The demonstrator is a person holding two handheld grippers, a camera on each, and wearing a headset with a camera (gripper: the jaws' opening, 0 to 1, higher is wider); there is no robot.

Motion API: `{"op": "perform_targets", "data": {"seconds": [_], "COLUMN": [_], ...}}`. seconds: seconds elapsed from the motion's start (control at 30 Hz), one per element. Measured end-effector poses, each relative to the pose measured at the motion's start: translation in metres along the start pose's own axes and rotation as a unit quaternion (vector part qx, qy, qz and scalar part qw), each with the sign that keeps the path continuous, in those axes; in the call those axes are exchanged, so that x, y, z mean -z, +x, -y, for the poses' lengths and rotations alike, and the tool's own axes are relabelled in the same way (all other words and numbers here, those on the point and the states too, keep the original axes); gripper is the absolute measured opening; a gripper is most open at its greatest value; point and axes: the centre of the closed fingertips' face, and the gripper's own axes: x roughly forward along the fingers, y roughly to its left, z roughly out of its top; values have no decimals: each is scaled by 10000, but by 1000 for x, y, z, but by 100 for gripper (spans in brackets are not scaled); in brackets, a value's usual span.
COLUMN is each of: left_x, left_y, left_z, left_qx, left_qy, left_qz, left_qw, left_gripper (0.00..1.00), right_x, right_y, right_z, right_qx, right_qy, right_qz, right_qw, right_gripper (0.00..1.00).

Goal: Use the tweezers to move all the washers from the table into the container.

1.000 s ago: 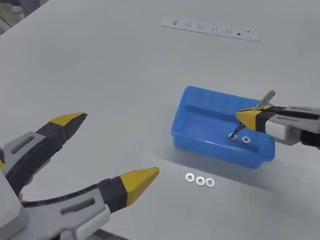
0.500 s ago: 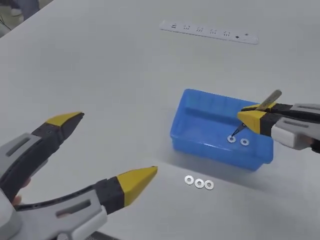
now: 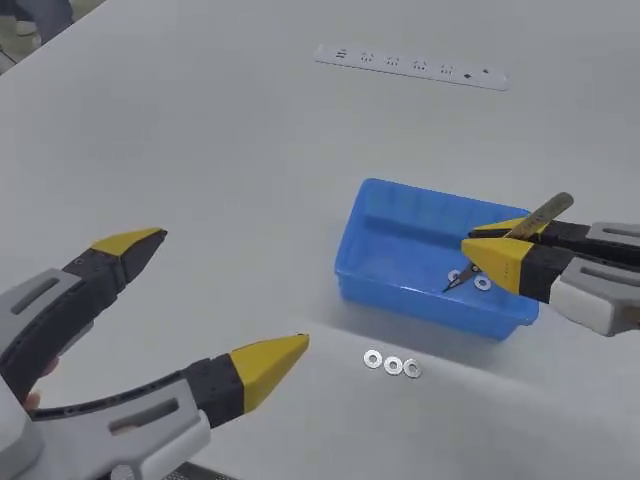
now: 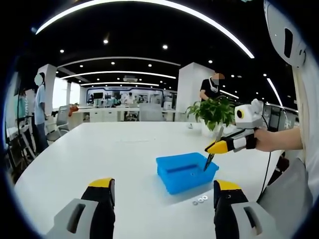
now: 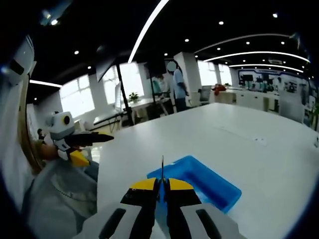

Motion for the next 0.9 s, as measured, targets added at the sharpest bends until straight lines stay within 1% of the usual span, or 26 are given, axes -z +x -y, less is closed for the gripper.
{"op": "perform_targets", "data": {"seconds": [0.2, 0.23, 0.27, 0.37, 0.4, 0.5, 0.57, 0.73, 0.87, 0.9], "left_x": [2, 3, 3, 4, 5, 6, 7, 9, 9, 9], "left_y": [0, 0, 0, -1, -1, -1, -1, -1, -1, -1], "left_z": [-1, -2, -2, -3, -4, -5, -5, -6, -7, -5], "left_qx": [8, 9, 10, 18, 17, 17, 17, 31, 40, 39], "left_qy": [9, 18, 19, 12, 15, 18, 27, 37, 43, 49], "left_qz": [-49, -52, -56, -62, -68, -87, -100, -123, -130, -132], "left_qw": [10000, 10000, 10000, 10000, 10000, 10000, 9999, 9999, 9999, 9999], "left_gripper": [82, 82, 81, 81, 81, 81, 80, 80, 80, 79], "right_x": [15, 18, 24, 35, 40, 47, 53, 57, 64, 65], "right_y": [10, 11, 14, 19, 21, 24, 25, 25, 26, 26], "right_z": [-15, -17, -20, -23, -24, -26, -26, -29, -31, -31], "right_qx": [-273, -314, -395, -473, -518, -636, -648, -702, -714, -711], "right_qy": [-10, -7, -15, -20, -36, 66, 47, 27, -99, -155], "right_qz": [-218, -270, -376, -547, -647, -723, -832, -906, -1016, -1053], "right_qw": [9994, 9991, 9985, 9974, 9966, 9953, 9944, 9934, 9922, 9918], "right_gripper": [3, 3, 3, 3, 3, 4, 4, 4, 4, 4]}}
